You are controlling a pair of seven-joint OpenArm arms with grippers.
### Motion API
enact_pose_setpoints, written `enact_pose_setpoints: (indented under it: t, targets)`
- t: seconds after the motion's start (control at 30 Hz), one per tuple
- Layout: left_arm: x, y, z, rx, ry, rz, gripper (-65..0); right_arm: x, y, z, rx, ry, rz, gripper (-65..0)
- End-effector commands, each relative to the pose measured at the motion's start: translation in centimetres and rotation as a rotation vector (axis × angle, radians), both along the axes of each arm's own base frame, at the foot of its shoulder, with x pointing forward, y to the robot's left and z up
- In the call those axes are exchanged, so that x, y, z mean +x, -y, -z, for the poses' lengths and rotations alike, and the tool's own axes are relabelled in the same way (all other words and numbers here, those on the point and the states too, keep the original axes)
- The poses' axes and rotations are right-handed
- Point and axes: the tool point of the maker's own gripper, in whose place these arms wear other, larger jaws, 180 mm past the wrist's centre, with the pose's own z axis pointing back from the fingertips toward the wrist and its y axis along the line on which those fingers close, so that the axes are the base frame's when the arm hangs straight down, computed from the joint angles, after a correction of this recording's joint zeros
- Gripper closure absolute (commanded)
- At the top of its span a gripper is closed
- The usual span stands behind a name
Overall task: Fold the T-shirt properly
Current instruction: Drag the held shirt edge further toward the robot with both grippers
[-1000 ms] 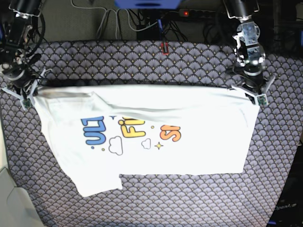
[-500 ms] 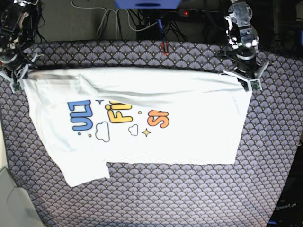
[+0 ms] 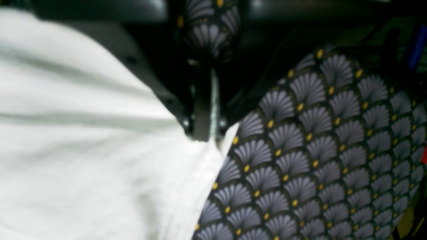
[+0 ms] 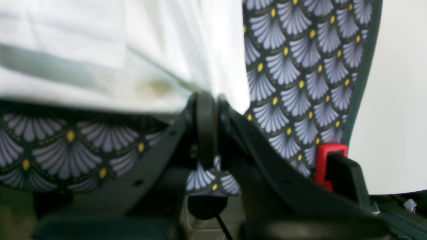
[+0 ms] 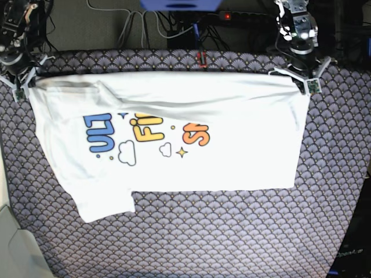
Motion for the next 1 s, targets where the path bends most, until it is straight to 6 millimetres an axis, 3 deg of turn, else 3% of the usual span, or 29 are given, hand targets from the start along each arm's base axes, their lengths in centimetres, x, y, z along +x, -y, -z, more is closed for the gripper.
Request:
enact_pose_setpoints:
  t: [0.0,0.13,0.63,0.7,0.83,0.97]
  targets:
    - [0.4,-1.0,-1.2,0.037,0.034,-0.011,-0.3,0.6,0.9,-1.3,-0.036,0.031,-0.002,0.0]
    - [-0.6,-1.1,-0.7,0.039,0.011,-0.009,-0.3,0.1,1.0,-1.1,-0.039,0.015,-0.003,0.0]
    - [-0.7,-1.1,-0.7,0.039,0.008,-0.009,-1.5,-0.6,1.1,-0.7,-0.041,-0.007,-0.002,0.0]
    - [-0.7,-1.1,-0.7,0.039,0.008,-0.009,-6.0,-0.6,1.0,-0.7,-0.04,-0.008,-0.005,-2.7]
    - [-1.3,-1.0,0.5,0.01,-0.076,-0.028,-21.6,-0.5,0.9,-0.6,-0.038,-0.008,-0.008,-14.4]
    - [-0.9,-1.0,-0.2,0.009,-0.078,-0.03,-29.7,-0.5,0.9,-0.7,-0.038,-0.007,-0.008,-24.5]
